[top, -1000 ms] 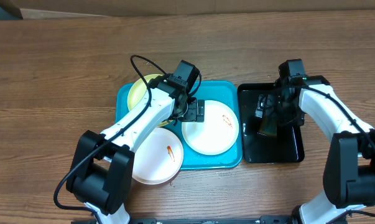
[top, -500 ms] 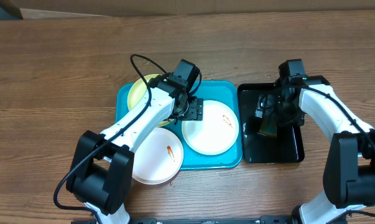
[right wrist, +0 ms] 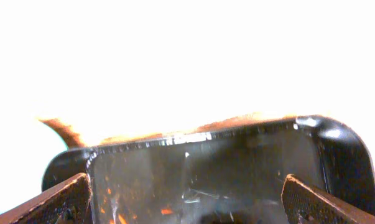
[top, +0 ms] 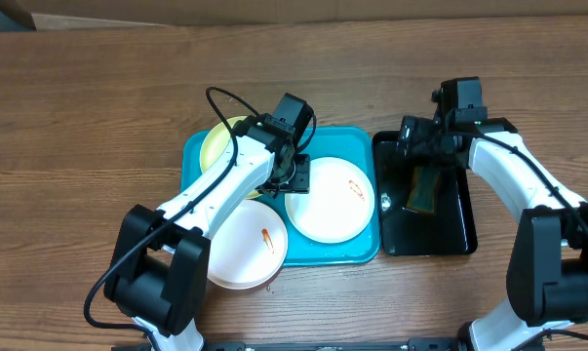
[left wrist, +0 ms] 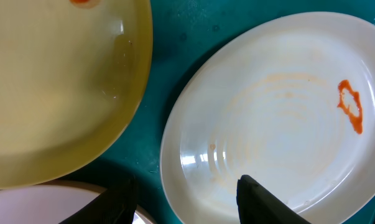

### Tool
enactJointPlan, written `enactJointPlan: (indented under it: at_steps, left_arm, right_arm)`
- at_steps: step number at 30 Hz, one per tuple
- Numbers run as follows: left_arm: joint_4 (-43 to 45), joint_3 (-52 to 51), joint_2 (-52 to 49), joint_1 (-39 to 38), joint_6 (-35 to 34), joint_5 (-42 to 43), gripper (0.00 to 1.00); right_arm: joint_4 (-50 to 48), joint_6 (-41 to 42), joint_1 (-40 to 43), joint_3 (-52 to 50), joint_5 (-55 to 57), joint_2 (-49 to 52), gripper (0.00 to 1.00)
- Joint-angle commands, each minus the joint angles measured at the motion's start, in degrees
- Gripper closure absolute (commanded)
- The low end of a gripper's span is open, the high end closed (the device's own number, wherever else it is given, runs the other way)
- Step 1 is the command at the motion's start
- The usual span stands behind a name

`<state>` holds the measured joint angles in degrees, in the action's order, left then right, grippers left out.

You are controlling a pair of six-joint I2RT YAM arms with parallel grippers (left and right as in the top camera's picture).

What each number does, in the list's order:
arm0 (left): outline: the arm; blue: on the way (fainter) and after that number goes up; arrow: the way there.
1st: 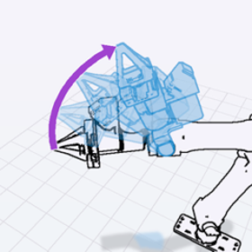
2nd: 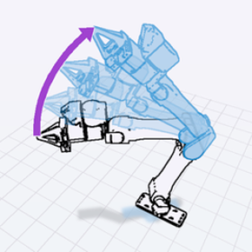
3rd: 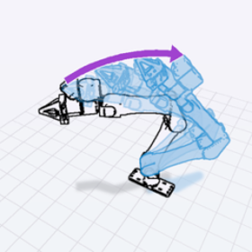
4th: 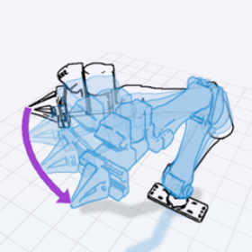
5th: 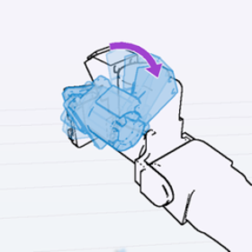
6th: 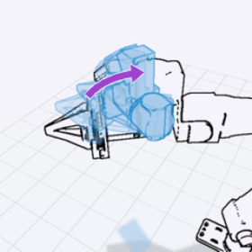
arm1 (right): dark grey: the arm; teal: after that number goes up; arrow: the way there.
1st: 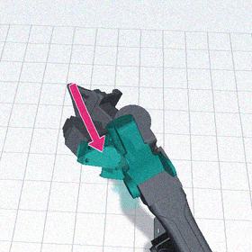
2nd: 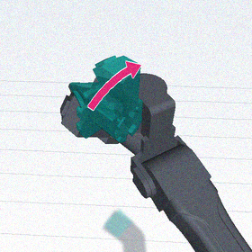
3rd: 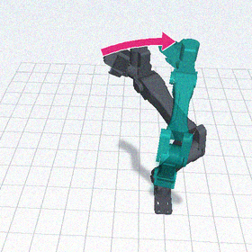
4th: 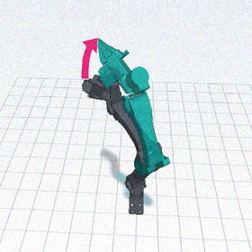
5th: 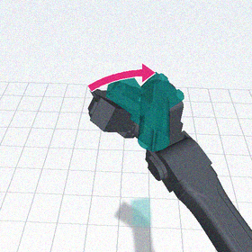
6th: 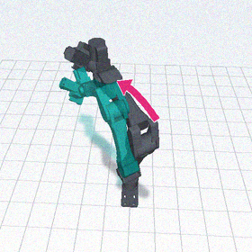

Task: Clean dirty plates on tray and stack at the side
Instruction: 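Lower the sponge into the water in the black tray with the right gripper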

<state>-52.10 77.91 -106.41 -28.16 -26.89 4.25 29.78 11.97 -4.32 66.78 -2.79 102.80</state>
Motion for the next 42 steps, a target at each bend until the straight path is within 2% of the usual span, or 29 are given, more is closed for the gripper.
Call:
enactJointPlan:
  at_steps: [1, 5, 9, 10, 16, 19, 23, 25, 29, 30, 34, 37, 42]
  left_arm:
    - [-0.2, -0.2, -1.2, -0.5, -0.5, -0.3, 0.47]
    - [0.1, -0.9, -1.2, -0.5, -0.5, -0.4, 0.47]
    - [0.3, -1.0, -1.2, -0.5, -0.5, -0.4, 0.47]
    - [0.3, -1.0, -1.2, -0.6, -0.6, -0.3, 0.47]
    - [1.7, -2.0, -1.2, -2.6, -0.6, -0.5, 0.47]
    - [3.0, -3.8, -1.2, -3.6, -2.2, -3.7, 0.50]
    - [3.2, -4.3, -1.2, -3.7, -3.7, -6.6, 0.50]
    - [4.0, -4.3, -1.2, -3.6, -4.0, -6.6, 0.50]
    - [3.9, -4.3, -1.2, -3.6, -4.0, -7.6, 0.52]
    - [3.5, -4.3, -1.2, -3.6, -4.0, -7.9, 0.53]
    - [3.9, -5.4, -1.2, -3.6, -4.0, -7.9, 0.53]
    - [5.8, -7.3, -1.2, -3.6, -4.0, -7.8, 0.55]
    - [8.3, -8.7, -1.2, -3.6, -4.5, -7.6, 0.65]
  right_arm:
    - [-1.5, 0.1, -0.1, 0.9, -0.3, -0.6, 0.00]
    - [-0.8, 0.3, -0.1, 0.9, -1.5, -0.6, 0.00]
    - [3.8, -2.8, 0.0, 1.2, -9.3, -0.7, 0.00]
    - [6.3, -4.5, 0.3, 2.2, -11.0, -1.3, 0.00]
    - [22.6, 0.6, 1.6, 10.2, -9.3, -8.4, 0.00]
    - [29.3, 1.6, 1.1, 10.4, -8.6, -12.7, 0.00]
    - [34.1, 1.6, 0.4, 9.9, -11.5, -12.8, 0.00]
    - [34.1, 1.7, 0.1, 8.7, -11.5, -12.8, 0.03]
    - [32.4, 1.9, -1.2, 4.7, -10.7, -12.8, 0.23]
    - [31.6, 2.3, -1.5, 3.6, -10.1, -12.8, 0.24]
    - [27.7, 7.3, -2.6, -1.5, -3.1, -12.8, 0.24]
    - [23.5, 8.1, -2.8, -5.0, -1.1, -12.8, 0.24]
    - [16.0, 9.3, -2.8, -10.4, 1.0, -12.7, 0.24]
